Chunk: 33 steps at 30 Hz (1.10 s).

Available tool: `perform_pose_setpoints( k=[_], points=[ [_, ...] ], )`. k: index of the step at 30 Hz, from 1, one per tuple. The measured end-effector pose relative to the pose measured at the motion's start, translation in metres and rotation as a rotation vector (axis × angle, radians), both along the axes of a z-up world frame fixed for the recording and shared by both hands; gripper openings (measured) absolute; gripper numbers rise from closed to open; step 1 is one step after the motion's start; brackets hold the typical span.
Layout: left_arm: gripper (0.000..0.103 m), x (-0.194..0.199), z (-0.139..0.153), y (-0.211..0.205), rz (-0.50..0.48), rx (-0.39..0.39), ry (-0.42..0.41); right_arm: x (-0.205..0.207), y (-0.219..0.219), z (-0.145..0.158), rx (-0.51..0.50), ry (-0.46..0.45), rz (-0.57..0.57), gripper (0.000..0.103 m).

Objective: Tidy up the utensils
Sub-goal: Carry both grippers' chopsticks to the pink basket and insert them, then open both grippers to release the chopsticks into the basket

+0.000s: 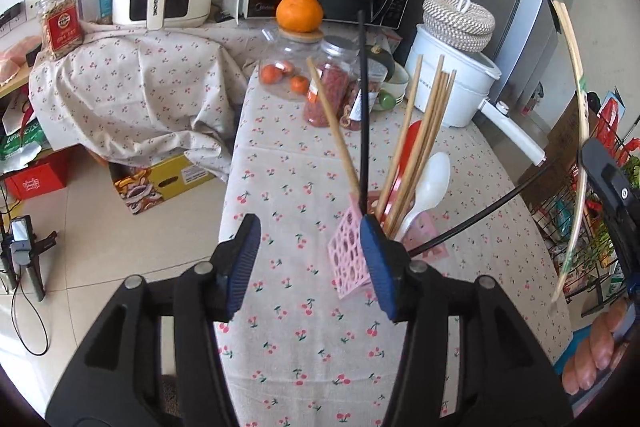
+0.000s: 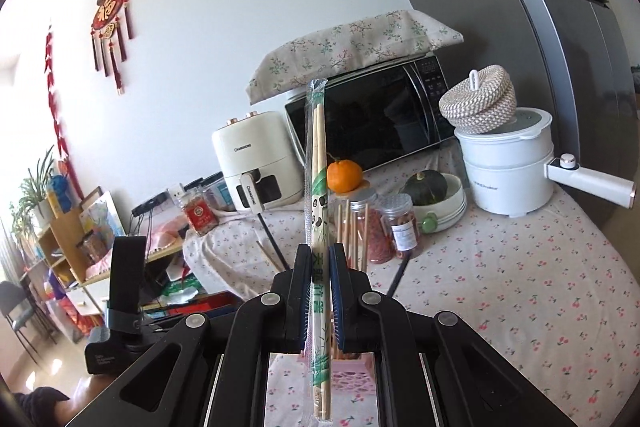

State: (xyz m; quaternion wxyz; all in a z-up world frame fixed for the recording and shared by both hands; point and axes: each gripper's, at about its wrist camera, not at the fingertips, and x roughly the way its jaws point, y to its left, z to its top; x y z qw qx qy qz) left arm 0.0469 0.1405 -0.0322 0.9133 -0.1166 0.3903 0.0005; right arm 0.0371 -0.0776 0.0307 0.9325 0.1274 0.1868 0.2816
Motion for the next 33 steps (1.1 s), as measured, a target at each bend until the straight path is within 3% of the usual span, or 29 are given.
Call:
perform_pose_setpoints(
  k=[6, 11, 15, 28, 33],
  points=[
    [0.058, -0.008, -0.02, 0.012, -0.026, 0.001, 0.095, 0.01, 0.039, -0.026, 0.051, -0.036, -0.081, 0.009],
    [0.059, -0.015, -0.022, 0.02, -0.037, -0.009, 0.103, 0.01, 0.064, -0.043, -0.011, -0.149, -0.183, 0.009],
    [0.059, -0.016, -0.022, 0.019, -0.056, 0.007, 0.101, 0.019, 0.074, -0.051, -0.044, -0.187, -0.254, 0.009],
    [0.059, -0.012, -0.027, 0.026, -0.05, 0.0, 0.118, 0.034, 0.086, -0.085, -0.021, -0.157, -0.37, 0.011],
    [0.06, -0.011, -0.031, 0.024, -0.046, 0.011, 0.131, 0.015, 0.083, -0.089, -0.009, -0.138, -0.321, 0.036]
  ],
)
